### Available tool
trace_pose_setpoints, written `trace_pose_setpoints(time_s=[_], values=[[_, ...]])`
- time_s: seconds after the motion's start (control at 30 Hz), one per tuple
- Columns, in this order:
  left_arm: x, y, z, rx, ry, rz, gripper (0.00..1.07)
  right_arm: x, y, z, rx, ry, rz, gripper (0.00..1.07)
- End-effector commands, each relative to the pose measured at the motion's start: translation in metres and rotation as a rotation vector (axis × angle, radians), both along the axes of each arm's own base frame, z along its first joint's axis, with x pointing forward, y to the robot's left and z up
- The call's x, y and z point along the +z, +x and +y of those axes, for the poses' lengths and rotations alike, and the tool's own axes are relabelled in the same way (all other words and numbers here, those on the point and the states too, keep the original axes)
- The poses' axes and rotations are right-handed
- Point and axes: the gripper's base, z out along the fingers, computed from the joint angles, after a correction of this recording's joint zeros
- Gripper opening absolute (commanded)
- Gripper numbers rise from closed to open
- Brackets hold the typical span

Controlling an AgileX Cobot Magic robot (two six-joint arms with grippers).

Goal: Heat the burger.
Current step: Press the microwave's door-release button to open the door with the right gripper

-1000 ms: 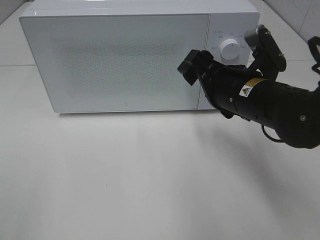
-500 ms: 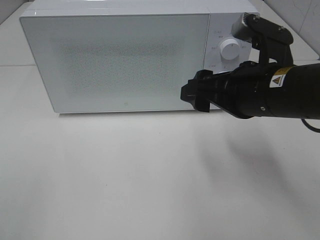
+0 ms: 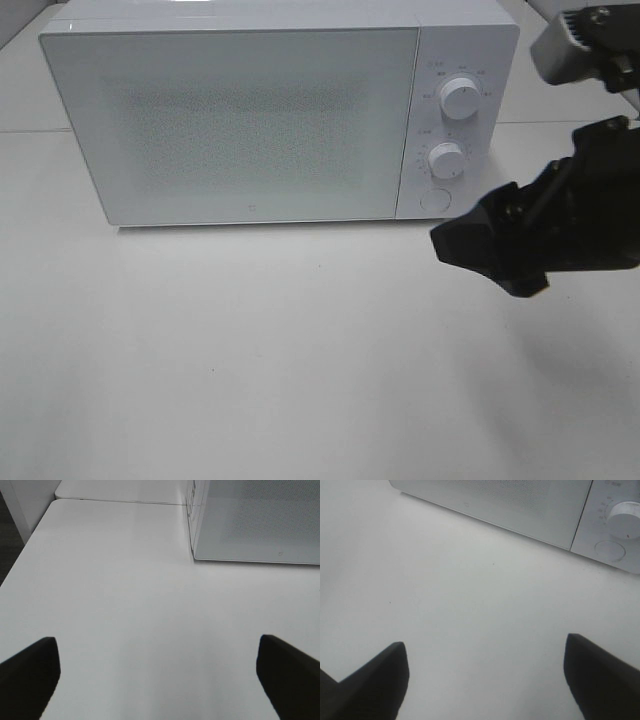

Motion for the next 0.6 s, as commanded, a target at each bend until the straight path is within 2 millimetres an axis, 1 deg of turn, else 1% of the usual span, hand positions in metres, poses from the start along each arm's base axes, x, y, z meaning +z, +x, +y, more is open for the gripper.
trace_pose_setpoints(time_s=[0.03, 0.07, 0.1, 0.13, 0.17, 0.2, 0.23, 0.27, 0.3, 0.37, 0.4, 0.47, 0.5, 0.57, 0.6], values=[[0.000, -0.002, 0.000, -0.003, -0.002, -0.012, 1.00, 0.006, -0.010, -0.011, 0.007, -0.053, -0.014, 0.76], [0.000, -0.002, 0.000, -0.003, -0.002, -0.012, 1.00, 0.010, -0.015, -0.015, 0.001, -0.057, -0.019, 0.76], [0.000, -0.002, 0.000, -0.003, -0.002, -0.012, 1.00, 0.016, -0.024, -0.023, -0.012, -0.067, -0.037, 0.76], [0.000, -0.002, 0.000, -0.003, -0.002, -0.012, 1.00, 0.016, -0.024, -0.023, -0.012, -0.067, -0.037, 0.76], [0.000, -0.002, 0.000, -0.003, -0.002, -0.012, 1.00, 0.020, -0.030, -0.028, -0.021, -0.072, -0.046, 0.76], [0.000, -0.002, 0.000, -0.003, -0.002, -0.012, 1.00, 0.025, -0.039, -0.037, -0.040, -0.082, -0.061, 0.76], [0.000, -0.002, 0.000, -0.003, -0.002, -0.012, 1.00, 0.025, -0.039, -0.037, -0.040, -0.082, -0.061, 0.76], [0.000, -0.002, 0.000, -0.003, -0.002, -0.012, 1.00, 0.029, -0.048, -0.045, -0.057, -0.097, -0.077, 0.76], [0.000, -0.002, 0.000, -0.003, -0.002, -0.012, 1.00, 0.029, -0.048, -0.045, -0.057, -0.097, -0.077, 0.76], [0.000, -0.002, 0.000, -0.003, -0.002, -0.012, 1.00, 0.036, -0.062, -0.058, -0.074, -0.105, -0.117, 0.76], [0.000, -0.002, 0.000, -0.003, -0.002, -0.012, 1.00, 0.036, -0.062, -0.058, -0.074, -0.105, -0.117, 0.76], [0.000, -0.002, 0.000, -0.003, -0.002, -0.012, 1.00, 0.039, -0.074, -0.066, -0.084, -0.094, -0.122, 0.76], [0.000, -0.002, 0.000, -0.003, -0.002, -0.012, 1.00, 0.039, -0.074, -0.066, -0.084, -0.094, -0.122, 0.76], [0.000, -0.002, 0.000, -0.003, -0.002, -0.012, 1.00, 0.038, -0.085, -0.073, -0.096, -0.093, -0.101, 0.76], [0.000, -0.002, 0.000, -0.003, -0.002, -0.012, 1.00, 0.038, -0.085, -0.073, -0.096, -0.093, -0.101, 0.76]])
